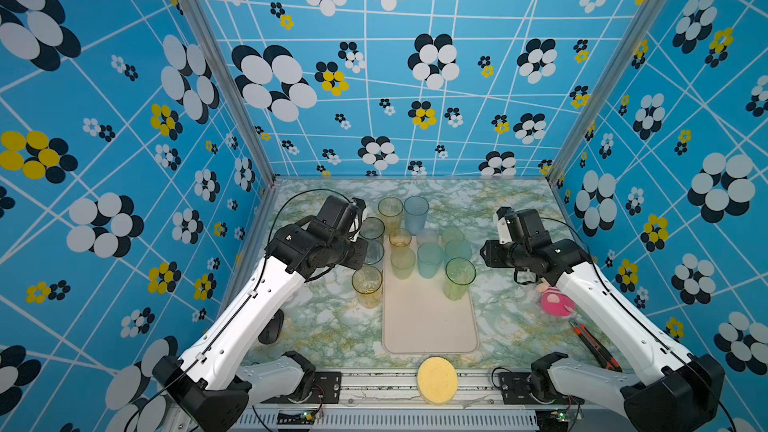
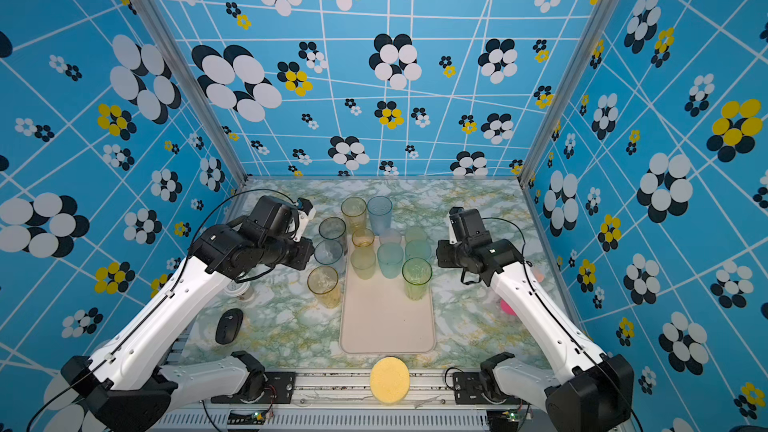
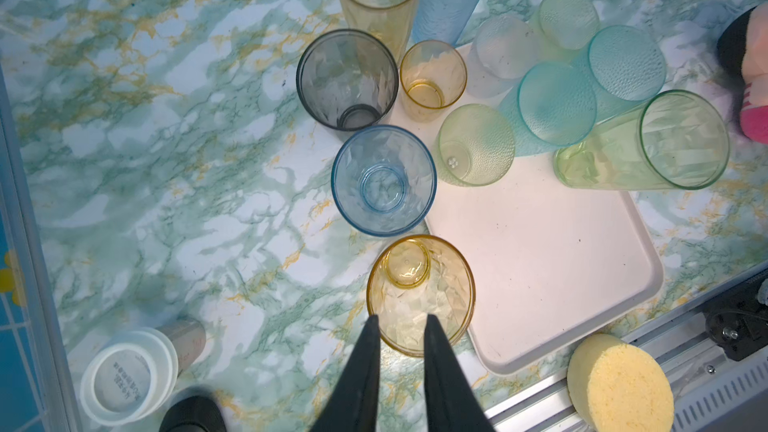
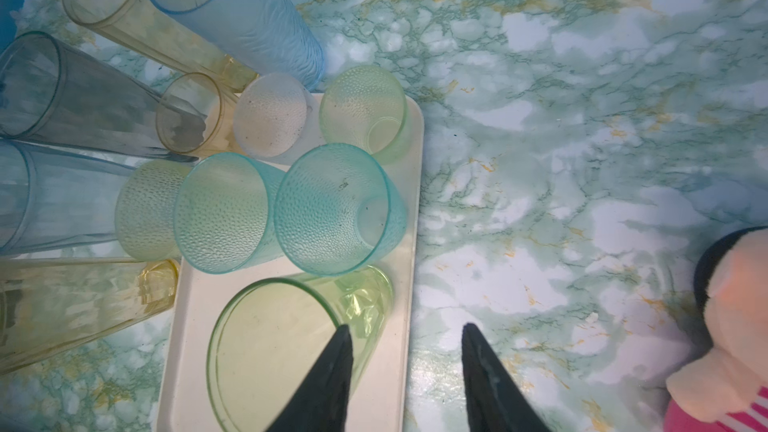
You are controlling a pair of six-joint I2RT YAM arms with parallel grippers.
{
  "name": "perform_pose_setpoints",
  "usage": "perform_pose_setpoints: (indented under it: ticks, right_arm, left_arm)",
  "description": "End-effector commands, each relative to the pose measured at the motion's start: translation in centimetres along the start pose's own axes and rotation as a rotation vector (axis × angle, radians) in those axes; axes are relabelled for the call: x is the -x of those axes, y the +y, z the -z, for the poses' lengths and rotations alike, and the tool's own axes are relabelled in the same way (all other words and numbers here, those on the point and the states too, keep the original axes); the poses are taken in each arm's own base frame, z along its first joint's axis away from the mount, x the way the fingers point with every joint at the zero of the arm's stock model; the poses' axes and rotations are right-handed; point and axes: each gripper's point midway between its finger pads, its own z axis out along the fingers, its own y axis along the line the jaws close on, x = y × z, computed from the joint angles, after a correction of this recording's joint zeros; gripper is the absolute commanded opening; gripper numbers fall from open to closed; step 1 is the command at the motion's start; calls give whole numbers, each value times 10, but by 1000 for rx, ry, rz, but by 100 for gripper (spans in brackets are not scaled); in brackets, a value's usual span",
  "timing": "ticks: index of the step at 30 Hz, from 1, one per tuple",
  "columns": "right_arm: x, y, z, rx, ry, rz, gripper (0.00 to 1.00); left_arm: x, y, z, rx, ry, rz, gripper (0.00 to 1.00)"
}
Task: Place the glasses into the tray
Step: 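Move the left gripper to the yellow cup beside the tray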
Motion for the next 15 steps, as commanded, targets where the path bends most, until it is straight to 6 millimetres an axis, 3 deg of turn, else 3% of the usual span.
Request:
perform_pose_setpoints:
  ticks: [1, 8, 15]
  right_arm:
    - [3, 8, -7, 52, -12, 10, 45]
    - [-4, 7, -5, 60, -19, 21, 45]
    - [-10, 3, -5, 56, -16, 20, 46]
  left_arm:
    - [-32, 9, -6, 15, 101, 91, 22]
    - [-62, 11, -42, -29, 221, 186, 21]
    - [-66, 14, -60, -32, 250, 204, 21]
